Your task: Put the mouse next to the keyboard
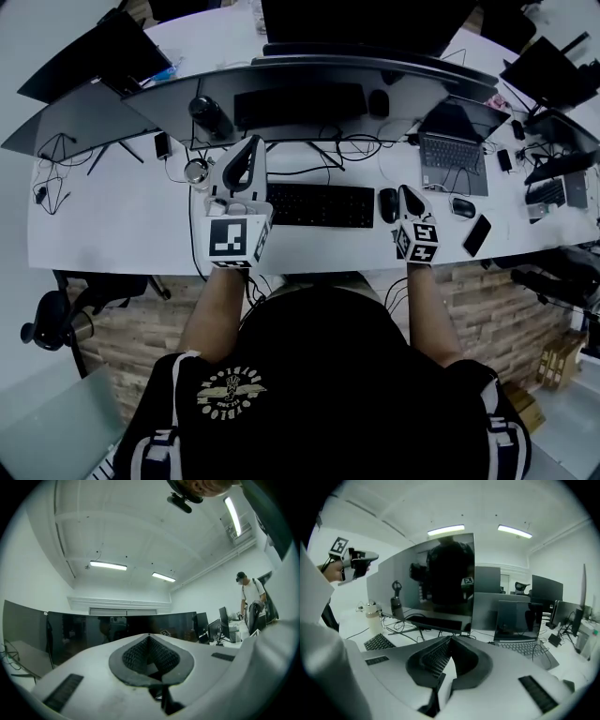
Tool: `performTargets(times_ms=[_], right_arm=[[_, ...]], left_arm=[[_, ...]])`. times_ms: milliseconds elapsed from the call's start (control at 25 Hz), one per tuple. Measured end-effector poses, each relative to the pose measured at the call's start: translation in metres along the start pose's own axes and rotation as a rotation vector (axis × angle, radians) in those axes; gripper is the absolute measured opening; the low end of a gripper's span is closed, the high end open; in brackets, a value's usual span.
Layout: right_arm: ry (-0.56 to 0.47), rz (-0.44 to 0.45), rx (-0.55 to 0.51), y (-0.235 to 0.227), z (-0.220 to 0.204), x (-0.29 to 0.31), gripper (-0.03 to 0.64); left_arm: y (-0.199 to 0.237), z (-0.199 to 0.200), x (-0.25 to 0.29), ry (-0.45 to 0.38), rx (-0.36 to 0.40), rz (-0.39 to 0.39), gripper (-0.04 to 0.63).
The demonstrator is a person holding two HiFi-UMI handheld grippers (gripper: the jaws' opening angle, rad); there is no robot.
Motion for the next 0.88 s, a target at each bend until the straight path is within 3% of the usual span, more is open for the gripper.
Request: performTargets(times_ms=[400,600,720,880], right_arm=[[-0.238,-0.034,0.08,-0.001,0.086,-0.062,0.002],[-0.338,0.001,0.09,0.015,0.133,-0.095,0.002],[-0.384,0.025,0.098,0.025,0.154,-0.118,0.002],[-0.446,0.021,0.1,0.037,0.176,-0.148,0.0]], left_arm=[[0.011,0.024,-0.039,-0.047,0.015,-0.023,0.002],[0.02,0.043,-0.056,0.007,0.115,-0.013,0.002],[0.022,0.053,-0.065,0.042,0.125,-0.042,0.002],[0.03,0.066,-0.081,0.024,0.124,-0.057,0.002]])
Point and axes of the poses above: the fingertips, and each gripper's own axes: x forward along the fingers, y to its left, z out of its top, the point moved 10 cm from there along -x, backward along the fingers, and after that the axes turned 15 degrees about -z, right-handed, at the moved point
